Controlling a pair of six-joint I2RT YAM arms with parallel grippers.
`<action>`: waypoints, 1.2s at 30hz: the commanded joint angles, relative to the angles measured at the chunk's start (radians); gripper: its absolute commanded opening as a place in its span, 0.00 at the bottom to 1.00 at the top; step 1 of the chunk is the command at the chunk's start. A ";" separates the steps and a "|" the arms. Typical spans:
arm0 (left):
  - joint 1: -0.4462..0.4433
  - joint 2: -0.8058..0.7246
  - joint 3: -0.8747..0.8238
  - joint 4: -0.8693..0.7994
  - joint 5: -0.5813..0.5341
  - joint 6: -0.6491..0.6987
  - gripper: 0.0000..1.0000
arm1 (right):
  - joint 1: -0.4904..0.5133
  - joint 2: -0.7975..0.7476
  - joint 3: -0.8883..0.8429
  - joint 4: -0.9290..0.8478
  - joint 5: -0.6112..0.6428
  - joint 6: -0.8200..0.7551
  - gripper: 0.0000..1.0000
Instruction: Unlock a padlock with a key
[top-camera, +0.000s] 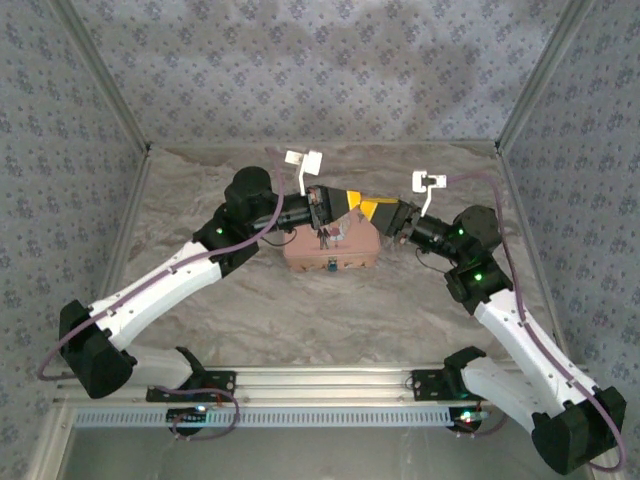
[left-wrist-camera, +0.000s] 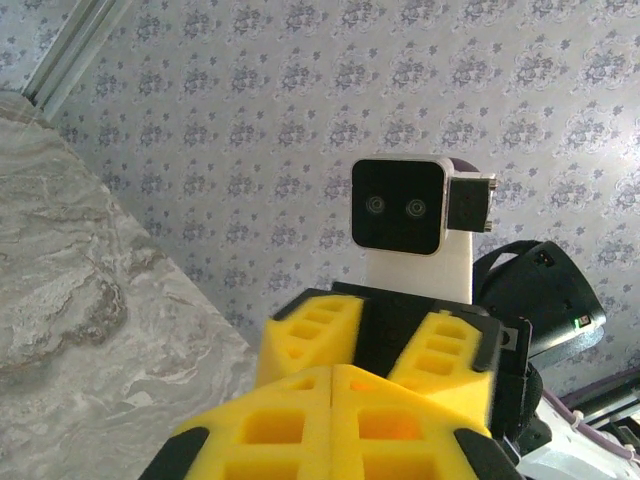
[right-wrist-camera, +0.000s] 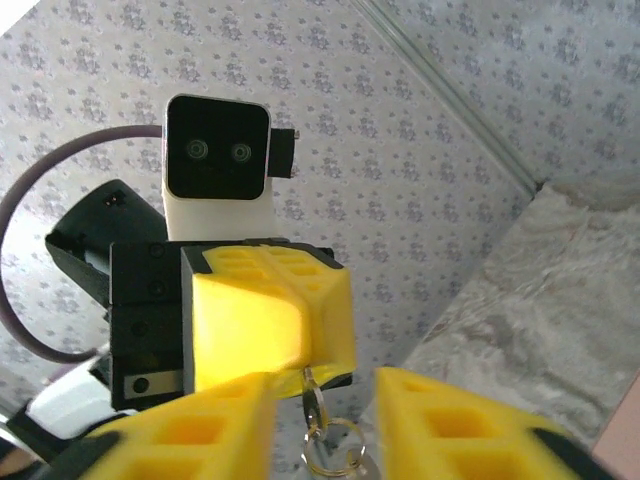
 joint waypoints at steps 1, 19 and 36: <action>-0.004 -0.023 -0.005 0.047 -0.004 -0.009 0.00 | 0.017 -0.016 0.028 0.031 0.003 -0.005 0.40; -0.005 -0.033 -0.011 0.051 -0.014 -0.011 0.00 | 0.027 0.010 0.040 -0.003 0.015 -0.026 0.05; -0.008 -0.029 -0.025 0.051 -0.001 -0.016 0.00 | 0.023 0.017 0.057 -0.031 0.020 -0.051 0.00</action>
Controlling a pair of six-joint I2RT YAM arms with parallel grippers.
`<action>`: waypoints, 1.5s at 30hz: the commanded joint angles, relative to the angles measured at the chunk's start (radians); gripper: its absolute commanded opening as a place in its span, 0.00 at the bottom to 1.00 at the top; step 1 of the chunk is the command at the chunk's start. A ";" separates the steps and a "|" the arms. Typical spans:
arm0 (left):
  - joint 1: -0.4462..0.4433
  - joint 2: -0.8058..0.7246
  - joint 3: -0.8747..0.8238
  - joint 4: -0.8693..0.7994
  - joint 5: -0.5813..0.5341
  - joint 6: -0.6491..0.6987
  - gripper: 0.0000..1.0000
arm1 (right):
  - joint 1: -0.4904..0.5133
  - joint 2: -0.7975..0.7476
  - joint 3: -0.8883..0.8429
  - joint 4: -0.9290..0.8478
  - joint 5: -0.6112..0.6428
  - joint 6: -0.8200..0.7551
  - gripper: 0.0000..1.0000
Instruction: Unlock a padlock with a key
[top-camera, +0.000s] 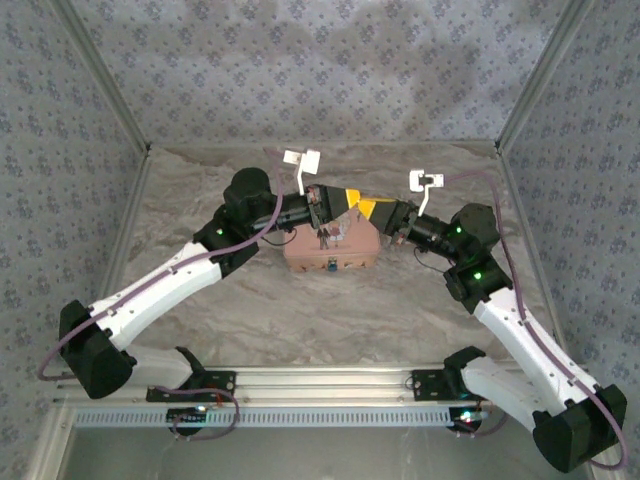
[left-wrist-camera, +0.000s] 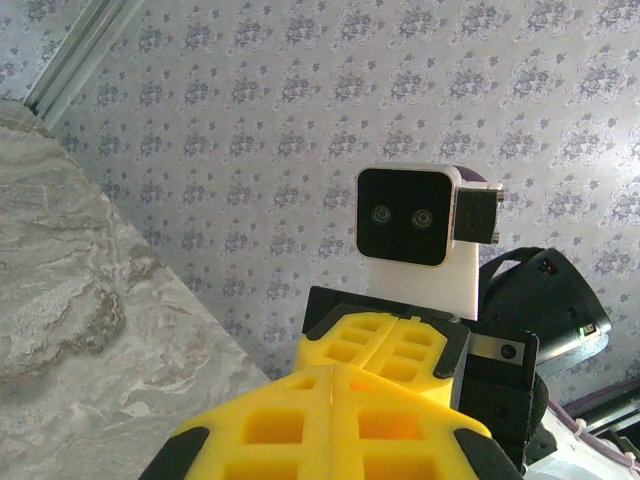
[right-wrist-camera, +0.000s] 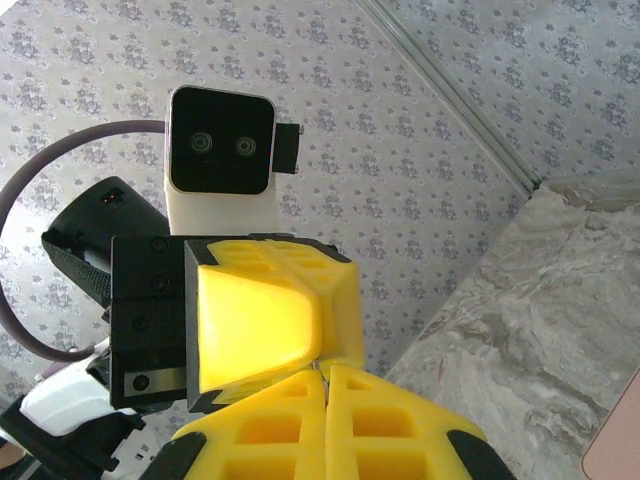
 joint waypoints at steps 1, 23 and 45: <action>-0.008 -0.025 -0.002 0.016 0.008 -0.001 0.00 | 0.010 0.006 0.035 0.000 0.008 -0.022 0.00; -0.012 -0.201 -0.401 -0.252 -0.269 0.075 0.66 | -0.166 -0.016 0.043 -0.633 0.294 -0.397 0.00; 0.071 0.108 -0.550 0.038 -0.401 0.177 0.76 | 0.010 0.414 0.031 -0.701 0.839 -0.467 0.00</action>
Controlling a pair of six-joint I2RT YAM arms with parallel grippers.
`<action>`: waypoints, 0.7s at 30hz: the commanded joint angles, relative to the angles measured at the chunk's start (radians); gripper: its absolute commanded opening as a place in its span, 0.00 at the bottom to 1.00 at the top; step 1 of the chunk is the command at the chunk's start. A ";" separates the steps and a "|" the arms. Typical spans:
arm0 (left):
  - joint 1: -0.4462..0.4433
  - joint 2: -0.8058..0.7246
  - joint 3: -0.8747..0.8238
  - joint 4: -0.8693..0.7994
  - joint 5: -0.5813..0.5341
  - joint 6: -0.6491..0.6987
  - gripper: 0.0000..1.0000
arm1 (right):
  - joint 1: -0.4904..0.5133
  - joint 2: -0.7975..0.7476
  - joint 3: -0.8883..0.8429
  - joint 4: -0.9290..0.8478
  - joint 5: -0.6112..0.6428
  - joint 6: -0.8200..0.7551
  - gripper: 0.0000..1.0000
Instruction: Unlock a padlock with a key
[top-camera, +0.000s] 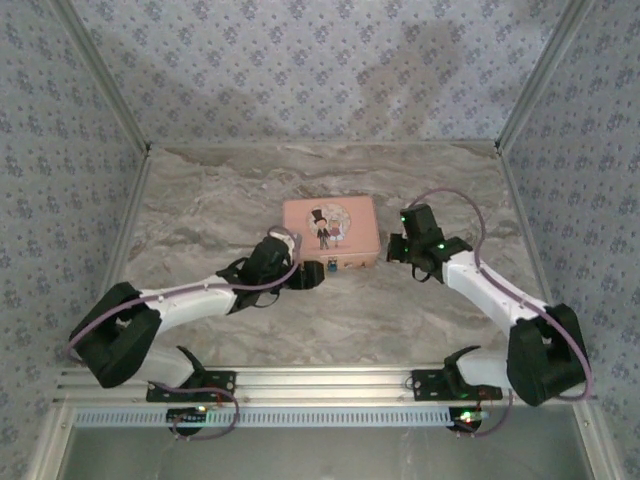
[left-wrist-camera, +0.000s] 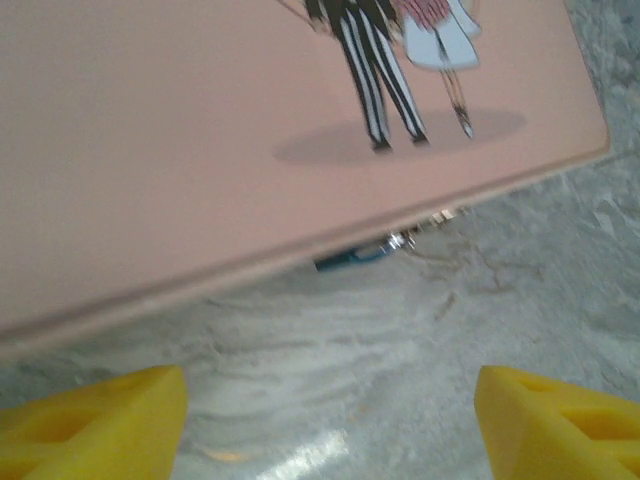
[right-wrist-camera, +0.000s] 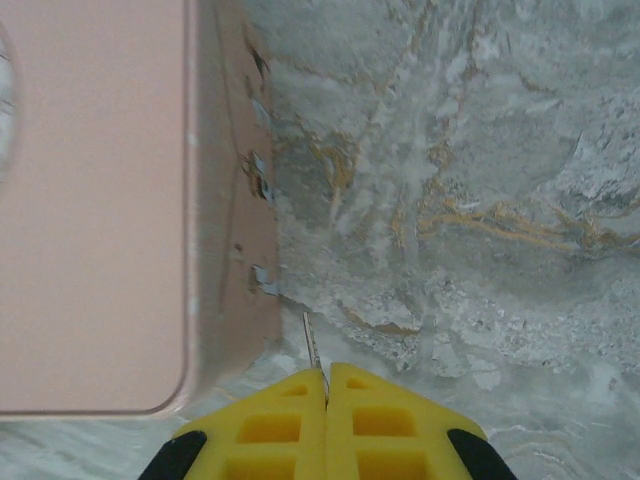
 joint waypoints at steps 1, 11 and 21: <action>0.042 0.026 0.036 0.075 -0.012 0.043 0.76 | 0.033 0.034 0.038 0.014 0.064 -0.016 0.00; 0.117 0.089 0.073 0.137 0.064 0.109 0.79 | 0.119 0.073 0.064 0.030 0.047 0.003 0.00; 0.102 0.127 -0.047 0.410 0.089 0.136 0.98 | 0.137 0.133 0.085 0.052 0.038 0.007 0.00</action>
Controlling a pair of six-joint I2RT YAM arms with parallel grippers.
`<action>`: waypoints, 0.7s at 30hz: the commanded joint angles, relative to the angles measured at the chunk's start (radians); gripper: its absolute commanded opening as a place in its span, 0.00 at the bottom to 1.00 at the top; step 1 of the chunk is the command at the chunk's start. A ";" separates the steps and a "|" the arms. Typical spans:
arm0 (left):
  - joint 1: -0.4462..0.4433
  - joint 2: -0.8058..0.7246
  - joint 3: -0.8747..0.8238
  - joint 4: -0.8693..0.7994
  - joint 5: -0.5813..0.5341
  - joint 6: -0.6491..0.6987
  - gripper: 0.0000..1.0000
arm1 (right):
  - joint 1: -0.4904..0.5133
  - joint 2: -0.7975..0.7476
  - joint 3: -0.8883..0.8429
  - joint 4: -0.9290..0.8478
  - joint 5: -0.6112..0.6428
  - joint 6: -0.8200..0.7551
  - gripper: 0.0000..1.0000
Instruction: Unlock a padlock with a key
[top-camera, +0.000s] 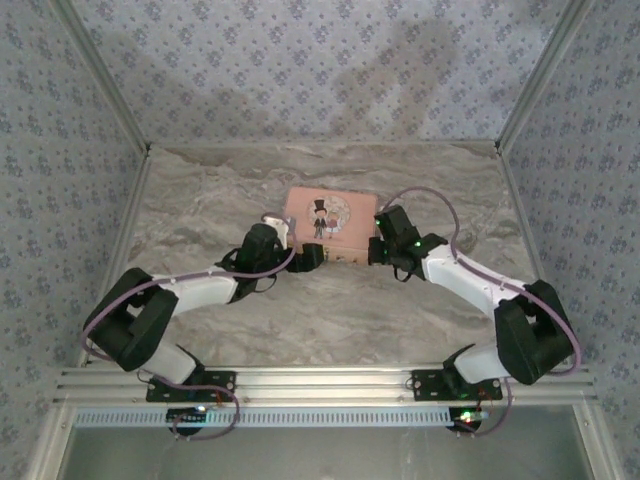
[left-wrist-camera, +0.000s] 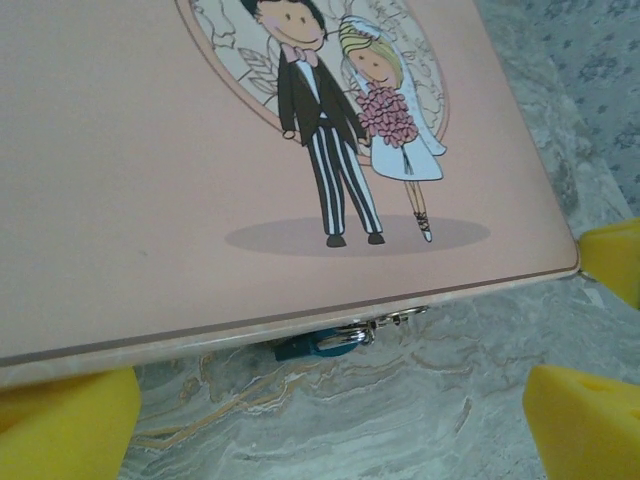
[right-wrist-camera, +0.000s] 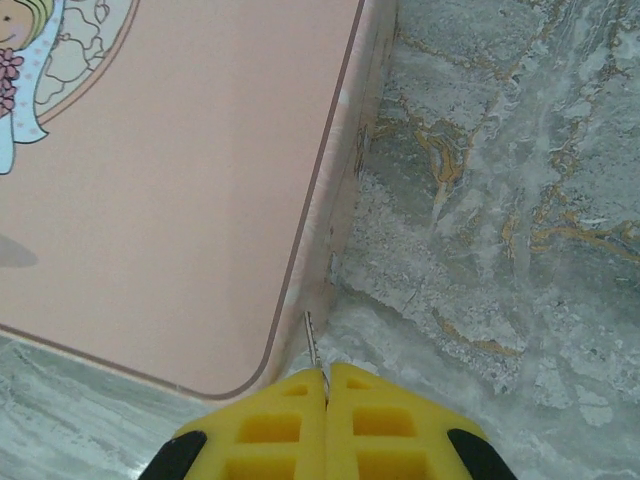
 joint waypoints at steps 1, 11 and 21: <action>-0.016 0.040 -0.053 0.182 0.002 0.039 0.98 | 0.008 0.024 0.029 0.020 0.007 0.011 0.00; -0.088 0.250 -0.118 0.585 -0.054 0.151 0.98 | 0.009 0.032 0.033 0.033 0.017 0.007 0.00; -0.098 0.393 -0.018 0.643 0.042 0.119 0.96 | 0.002 0.039 0.040 0.037 0.016 -0.011 0.00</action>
